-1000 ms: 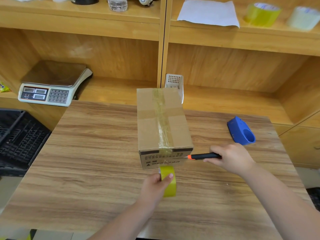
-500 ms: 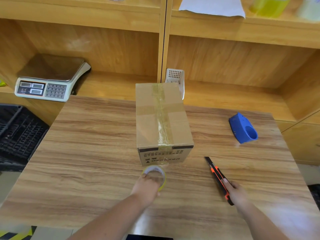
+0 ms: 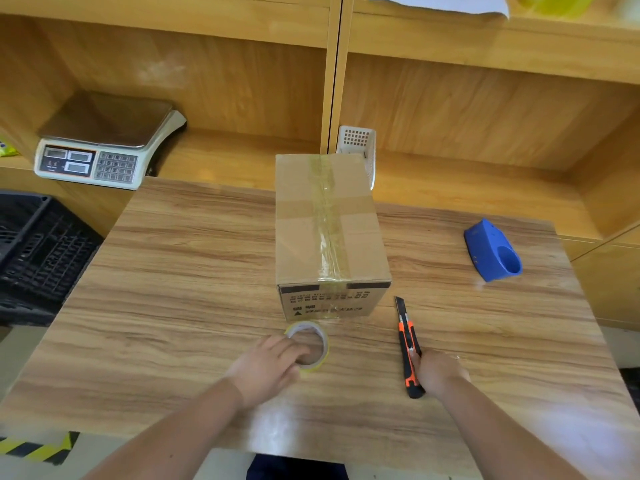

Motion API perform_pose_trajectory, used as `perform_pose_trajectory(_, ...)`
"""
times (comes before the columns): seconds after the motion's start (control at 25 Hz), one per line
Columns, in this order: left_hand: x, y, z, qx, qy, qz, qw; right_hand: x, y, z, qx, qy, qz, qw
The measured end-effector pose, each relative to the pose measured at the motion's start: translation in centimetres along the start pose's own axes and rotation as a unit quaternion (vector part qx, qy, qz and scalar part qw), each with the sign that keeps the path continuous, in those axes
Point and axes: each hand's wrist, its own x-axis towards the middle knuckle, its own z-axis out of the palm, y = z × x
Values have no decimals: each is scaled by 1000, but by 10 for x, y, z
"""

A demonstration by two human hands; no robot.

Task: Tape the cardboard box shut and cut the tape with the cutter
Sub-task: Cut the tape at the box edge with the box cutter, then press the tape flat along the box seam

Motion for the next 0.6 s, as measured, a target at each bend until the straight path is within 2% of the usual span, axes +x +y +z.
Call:
perform_pose_trajectory(0.04, -6, -11, -9, -41, 28, -39, 998, -1, 0, -9, -17, -3, -5, 1000)
perform_pose_trajectory(0.12, -9, -35, -36, -133, 107, -184, 968, -1, -4, -36, -5, 23, -21, 1000)
perform_pose_trajectory(0.2, 3, -49, -72, -203, 173, -264, 927, -5, -16, -72, 101, 108, -66, 987)
perform_pose_trajectory(0.24, 13, -49, -93, -212, 202, -257, 921, -11, -25, -92, 161, 164, -96, 968)
perform_pose_trajectory(0.32, 38, -33, -129, -169, 231, -176, 942, -27, -49, -125, 202, 284, -175, 921)
perform_pose_trajectory(0.4, 62, -8, -152, -90, 184, -111, 972, -43, -75, -142, 173, 360, -280, 873)
perform_pose_trajectory(0.44, 73, 4, -154, -57, 148, -100, 982, -49, -87, -144, 147, 360, -334, 858)
perform_pose_trajectory(0.52, 90, 18, -144, -23, 80, -105, 991, -52, -103, -142, 89, 302, -413, 854)
perform_pose_trajectory(0.6, 100, 19, -133, -6, 27, -115, 993, -47, -111, -134, 49, 258, -445, 856)
